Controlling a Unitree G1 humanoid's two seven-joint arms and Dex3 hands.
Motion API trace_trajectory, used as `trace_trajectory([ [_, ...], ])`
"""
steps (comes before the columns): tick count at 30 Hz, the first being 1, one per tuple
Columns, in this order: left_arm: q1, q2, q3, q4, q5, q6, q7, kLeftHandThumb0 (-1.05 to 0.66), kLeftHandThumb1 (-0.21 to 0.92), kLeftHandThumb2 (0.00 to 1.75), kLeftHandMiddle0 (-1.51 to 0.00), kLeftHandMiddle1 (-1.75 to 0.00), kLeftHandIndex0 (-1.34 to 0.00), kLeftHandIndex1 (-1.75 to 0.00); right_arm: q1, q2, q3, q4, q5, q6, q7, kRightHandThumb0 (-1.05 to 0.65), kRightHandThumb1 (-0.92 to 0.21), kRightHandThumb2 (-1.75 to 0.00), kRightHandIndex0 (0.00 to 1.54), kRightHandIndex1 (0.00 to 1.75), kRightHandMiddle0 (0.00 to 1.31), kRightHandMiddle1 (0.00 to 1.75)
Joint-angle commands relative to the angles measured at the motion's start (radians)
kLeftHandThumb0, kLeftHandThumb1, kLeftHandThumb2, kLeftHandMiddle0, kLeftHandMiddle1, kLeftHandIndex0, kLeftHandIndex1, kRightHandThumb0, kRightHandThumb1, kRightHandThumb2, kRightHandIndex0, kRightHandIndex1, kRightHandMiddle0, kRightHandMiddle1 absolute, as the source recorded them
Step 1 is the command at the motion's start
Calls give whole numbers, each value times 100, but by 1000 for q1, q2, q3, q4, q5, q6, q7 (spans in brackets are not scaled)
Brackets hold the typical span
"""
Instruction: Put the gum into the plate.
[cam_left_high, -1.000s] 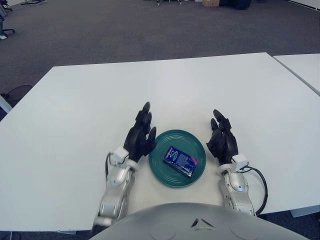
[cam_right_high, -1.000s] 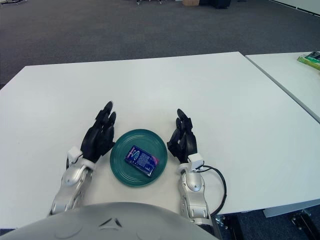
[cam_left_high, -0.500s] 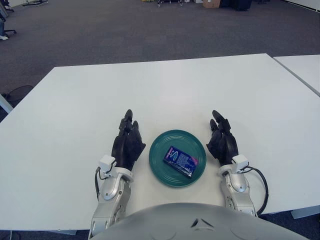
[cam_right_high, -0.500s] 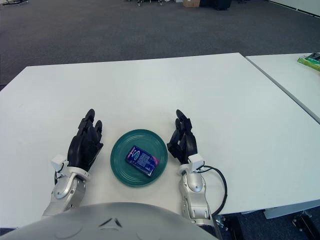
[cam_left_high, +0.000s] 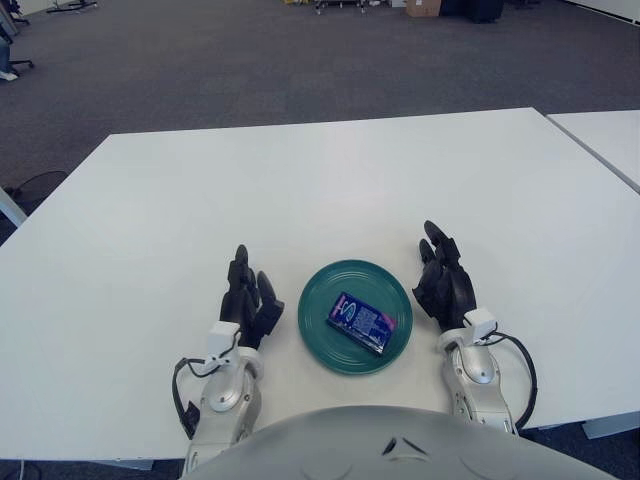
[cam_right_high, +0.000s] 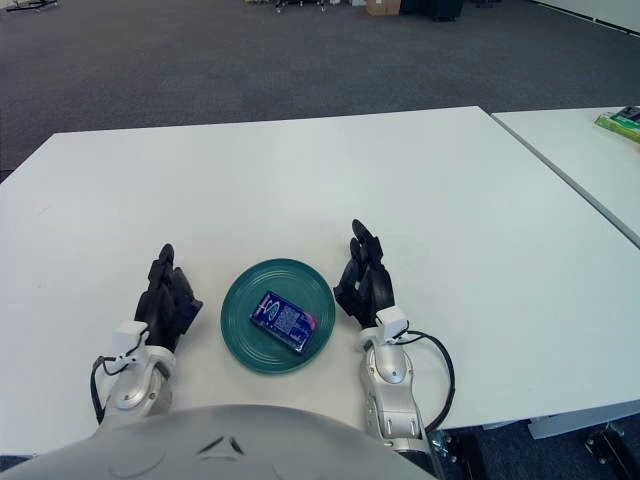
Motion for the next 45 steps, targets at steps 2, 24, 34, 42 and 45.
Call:
trace_trajectory([
  [2, 11, 27, 8, 92, 0, -33, -32, -97, 92, 103, 0, 0, -1, 0, 76, -9, 0, 67, 2, 135, 1, -66, -92, -101, 13, 0, 0, 30],
  [24, -76, 54, 83, 401, -66, -269, -140, -95, 92, 101, -11, -2, 0, -31, 56, -29, -6, 92, -11, 107, 9, -64, -92, -101, 11, 0, 0, 28],
  [34, -88, 41, 83, 435, -57, -293, -143, -96, 92, 101, -11, -1, 0, -32, 51, -39, -11, 102, -20, 88, 11, -63, -92, -101, 12, 0, 0, 27],
  [42, -89, 37, 81, 448, -62, -313, -157, -97, 92, 100, -11, -1, 0, -31, 48, -38, -18, 104, -10, 88, 21, -64, -92, -102, 11, 0, 0, 25],
  [45, -89, 35, 80, 452, -58, -322, -160, -97, 92, 100, -11, -1, 0, -31, 47, -39, -19, 103, -9, 88, 24, -64, -92, -102, 11, 0, 0, 25],
])
